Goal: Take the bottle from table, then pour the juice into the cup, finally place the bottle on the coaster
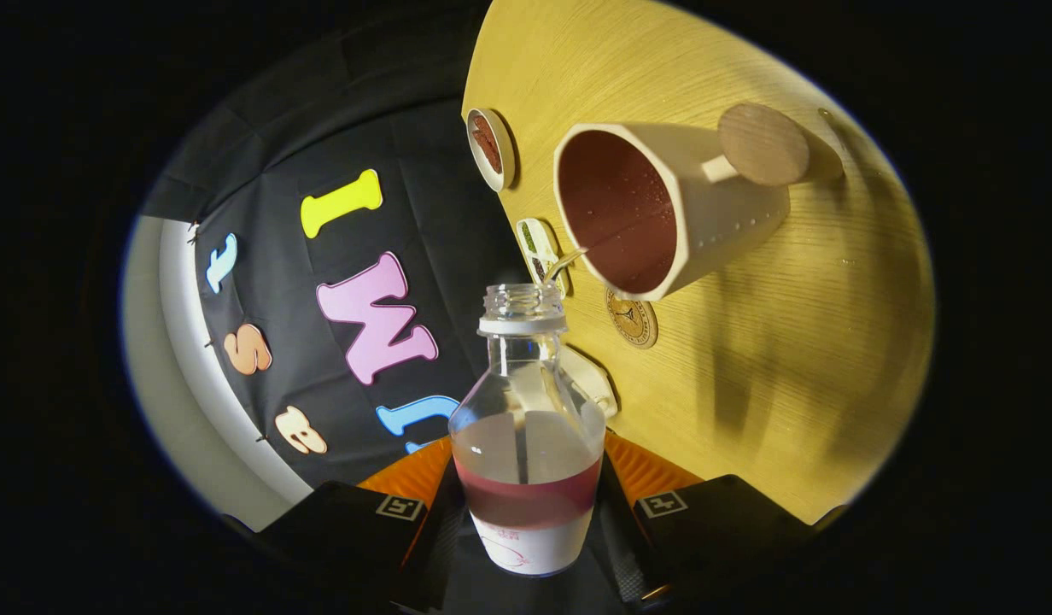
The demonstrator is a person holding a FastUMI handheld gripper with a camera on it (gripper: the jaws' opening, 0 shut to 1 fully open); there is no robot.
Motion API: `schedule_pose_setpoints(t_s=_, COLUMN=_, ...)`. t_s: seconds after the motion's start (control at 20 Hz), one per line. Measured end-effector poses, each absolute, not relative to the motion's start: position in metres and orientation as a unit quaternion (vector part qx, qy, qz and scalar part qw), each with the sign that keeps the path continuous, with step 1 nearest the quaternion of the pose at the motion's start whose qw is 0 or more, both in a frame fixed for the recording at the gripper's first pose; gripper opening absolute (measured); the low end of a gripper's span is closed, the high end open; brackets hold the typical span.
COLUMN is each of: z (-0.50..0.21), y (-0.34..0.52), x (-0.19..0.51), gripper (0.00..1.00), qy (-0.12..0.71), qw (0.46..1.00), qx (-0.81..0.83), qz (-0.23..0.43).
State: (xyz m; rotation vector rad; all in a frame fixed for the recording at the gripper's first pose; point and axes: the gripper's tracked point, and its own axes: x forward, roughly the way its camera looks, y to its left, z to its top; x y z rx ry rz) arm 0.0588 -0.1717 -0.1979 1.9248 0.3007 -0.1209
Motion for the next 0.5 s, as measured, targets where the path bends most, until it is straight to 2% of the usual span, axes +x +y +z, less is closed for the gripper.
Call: schedule_pose_setpoints(t_s=0.5, z=-0.1904, y=-0.1730, x=0.0609, gripper=0.75, qy=0.119, qw=0.538, qx=0.833, qz=-0.052)
